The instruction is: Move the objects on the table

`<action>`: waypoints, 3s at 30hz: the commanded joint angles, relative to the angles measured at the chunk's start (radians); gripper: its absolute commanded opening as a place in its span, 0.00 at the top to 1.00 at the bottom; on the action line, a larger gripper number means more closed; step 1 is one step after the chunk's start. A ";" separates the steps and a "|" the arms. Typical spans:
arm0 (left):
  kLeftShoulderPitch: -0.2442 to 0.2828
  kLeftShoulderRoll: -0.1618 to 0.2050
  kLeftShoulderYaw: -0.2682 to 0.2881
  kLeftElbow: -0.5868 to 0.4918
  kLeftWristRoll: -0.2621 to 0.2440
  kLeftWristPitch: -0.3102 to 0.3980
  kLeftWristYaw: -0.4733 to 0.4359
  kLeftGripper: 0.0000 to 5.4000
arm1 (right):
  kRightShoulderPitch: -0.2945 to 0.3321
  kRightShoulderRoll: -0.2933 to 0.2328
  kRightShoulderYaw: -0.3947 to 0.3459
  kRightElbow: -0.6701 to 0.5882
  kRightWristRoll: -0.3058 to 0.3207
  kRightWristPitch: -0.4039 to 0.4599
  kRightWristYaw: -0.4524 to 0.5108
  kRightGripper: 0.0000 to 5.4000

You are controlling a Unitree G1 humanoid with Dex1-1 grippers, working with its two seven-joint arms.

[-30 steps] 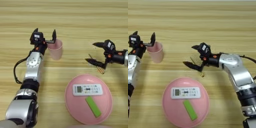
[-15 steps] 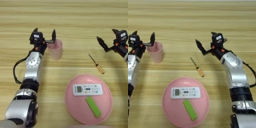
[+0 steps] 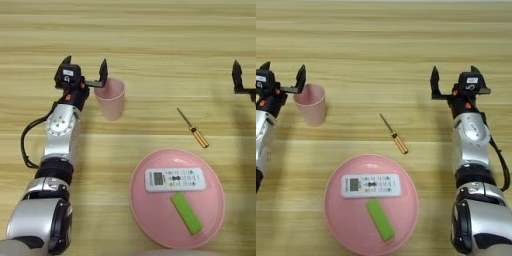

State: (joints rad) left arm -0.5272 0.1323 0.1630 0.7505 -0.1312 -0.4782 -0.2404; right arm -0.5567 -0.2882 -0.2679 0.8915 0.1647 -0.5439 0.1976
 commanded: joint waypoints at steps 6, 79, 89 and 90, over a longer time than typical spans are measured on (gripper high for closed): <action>0.002 0.007 -0.001 -0.007 -0.007 -0.012 -0.034 0.00 | -0.093 -0.006 -0.009 0.148 -0.012 -0.015 -0.053 0.01; 0.317 0.036 -0.155 -0.514 -0.017 0.585 -0.111 0.00 | -0.132 -0.005 0.035 0.203 -0.081 -0.029 -0.124 0.01; 0.240 0.025 -0.161 -0.394 -0.005 0.519 -0.107 0.00 | -0.131 -0.005 0.037 0.202 -0.083 -0.030 -0.124 0.01; 0.230 0.024 -0.161 -0.381 -0.005 0.513 -0.107 0.00 | -0.131 -0.004 0.038 0.202 -0.083 -0.031 -0.124 0.01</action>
State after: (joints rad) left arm -0.2656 0.1583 0.0054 0.3335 -0.1537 0.0537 -0.3497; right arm -0.6644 -0.2994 -0.2333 1.0980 0.0835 -0.5638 0.0727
